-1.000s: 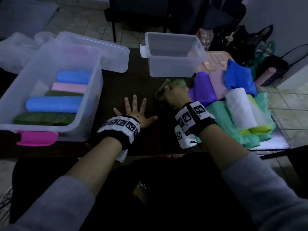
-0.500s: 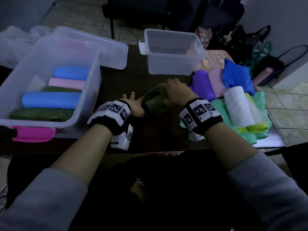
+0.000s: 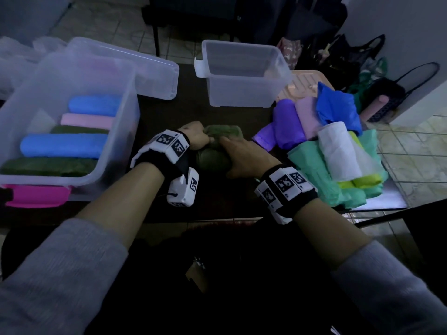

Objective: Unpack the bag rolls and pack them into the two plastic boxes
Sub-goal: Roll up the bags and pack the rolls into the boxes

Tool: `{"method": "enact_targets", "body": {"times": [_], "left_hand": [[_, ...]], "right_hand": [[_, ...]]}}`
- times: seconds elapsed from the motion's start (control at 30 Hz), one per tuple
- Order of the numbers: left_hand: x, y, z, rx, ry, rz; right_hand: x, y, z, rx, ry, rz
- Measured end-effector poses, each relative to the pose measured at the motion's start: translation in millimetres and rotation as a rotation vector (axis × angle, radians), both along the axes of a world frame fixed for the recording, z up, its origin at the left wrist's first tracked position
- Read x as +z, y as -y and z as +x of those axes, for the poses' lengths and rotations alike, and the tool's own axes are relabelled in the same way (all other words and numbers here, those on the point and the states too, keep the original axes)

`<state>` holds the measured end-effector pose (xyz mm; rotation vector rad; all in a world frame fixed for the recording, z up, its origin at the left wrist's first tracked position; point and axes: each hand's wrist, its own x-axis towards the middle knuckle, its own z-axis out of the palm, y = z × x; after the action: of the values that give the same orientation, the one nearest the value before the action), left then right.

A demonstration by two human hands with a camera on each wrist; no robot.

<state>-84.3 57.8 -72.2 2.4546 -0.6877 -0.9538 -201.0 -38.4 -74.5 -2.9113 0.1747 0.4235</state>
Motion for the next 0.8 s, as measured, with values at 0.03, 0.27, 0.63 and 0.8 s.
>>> {"method": "enact_targets", "body": {"times": [0.03, 0.27, 0.63, 0.8], "left_hand": [[0, 1, 2, 0.024, -0.001, -0.020], [3, -2, 9, 0.212, -0.019, -0.220], [-4, -8, 0, 0.101, -0.081, 0.097], [-2, -4, 0, 0.096, -0.084, 0.050]], "right_hand": [[-1, -1, -1, 0.019, 0.005, -0.016], [-8, -7, -2, 0.038, -0.007, 0.026], [-7, -18, 0, 0.033, -0.088, 0.075], [-11, -22, 1, 0.030, -0.103, 0.105]]}}
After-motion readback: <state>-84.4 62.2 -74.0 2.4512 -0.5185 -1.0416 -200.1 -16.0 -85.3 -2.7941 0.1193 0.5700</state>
